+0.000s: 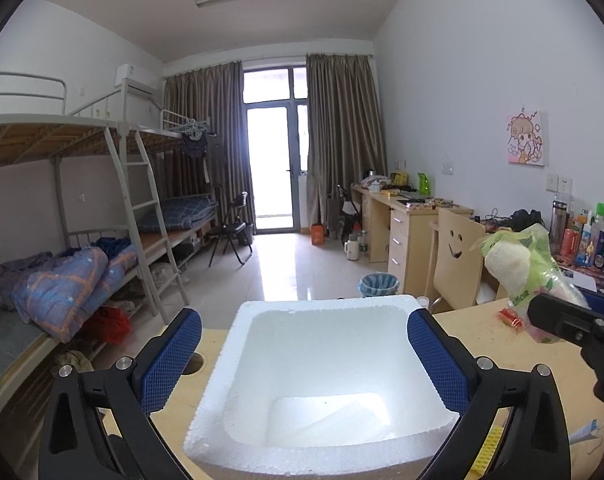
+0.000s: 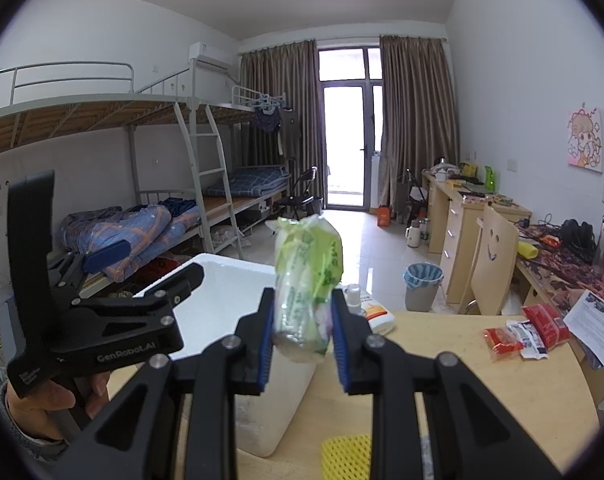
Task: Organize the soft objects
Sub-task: 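Open the left tool to drop the tissue into the foam box, then lower the green packet into the foam box and open the right tool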
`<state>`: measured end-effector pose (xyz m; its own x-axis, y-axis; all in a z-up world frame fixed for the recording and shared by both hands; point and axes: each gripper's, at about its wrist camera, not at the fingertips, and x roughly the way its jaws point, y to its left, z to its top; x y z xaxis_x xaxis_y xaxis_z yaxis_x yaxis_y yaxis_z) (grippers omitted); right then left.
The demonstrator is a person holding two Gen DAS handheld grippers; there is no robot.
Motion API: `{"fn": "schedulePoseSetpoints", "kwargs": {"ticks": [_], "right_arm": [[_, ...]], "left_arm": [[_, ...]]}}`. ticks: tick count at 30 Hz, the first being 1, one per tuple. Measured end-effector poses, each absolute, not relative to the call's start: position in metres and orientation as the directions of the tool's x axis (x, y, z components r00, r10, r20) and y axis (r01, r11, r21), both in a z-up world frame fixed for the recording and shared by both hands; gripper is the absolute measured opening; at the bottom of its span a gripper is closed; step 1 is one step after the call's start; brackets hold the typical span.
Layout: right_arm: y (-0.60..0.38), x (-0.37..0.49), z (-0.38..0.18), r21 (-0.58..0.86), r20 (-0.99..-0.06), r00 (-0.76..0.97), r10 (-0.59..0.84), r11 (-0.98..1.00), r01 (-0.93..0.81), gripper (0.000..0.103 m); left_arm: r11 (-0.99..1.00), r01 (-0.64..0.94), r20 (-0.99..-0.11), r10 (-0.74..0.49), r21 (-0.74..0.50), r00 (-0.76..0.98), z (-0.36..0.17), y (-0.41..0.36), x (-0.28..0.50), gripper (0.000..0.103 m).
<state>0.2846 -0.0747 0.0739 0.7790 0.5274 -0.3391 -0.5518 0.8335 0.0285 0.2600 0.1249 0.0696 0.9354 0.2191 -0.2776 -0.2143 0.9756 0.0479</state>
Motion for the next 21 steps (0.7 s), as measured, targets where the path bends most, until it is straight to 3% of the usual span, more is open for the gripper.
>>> {"fn": "schedulePoseSetpoints", "kwargs": {"ticks": [21], "right_arm": [[-0.036,0.287,0.072,0.028,-0.372,0.717,0.589,0.78,-0.626,0.03]], "left_arm": [[0.934,-0.351,-0.222,0.357,0.068,0.907,0.081,0.155,0.2,0.103]]}}
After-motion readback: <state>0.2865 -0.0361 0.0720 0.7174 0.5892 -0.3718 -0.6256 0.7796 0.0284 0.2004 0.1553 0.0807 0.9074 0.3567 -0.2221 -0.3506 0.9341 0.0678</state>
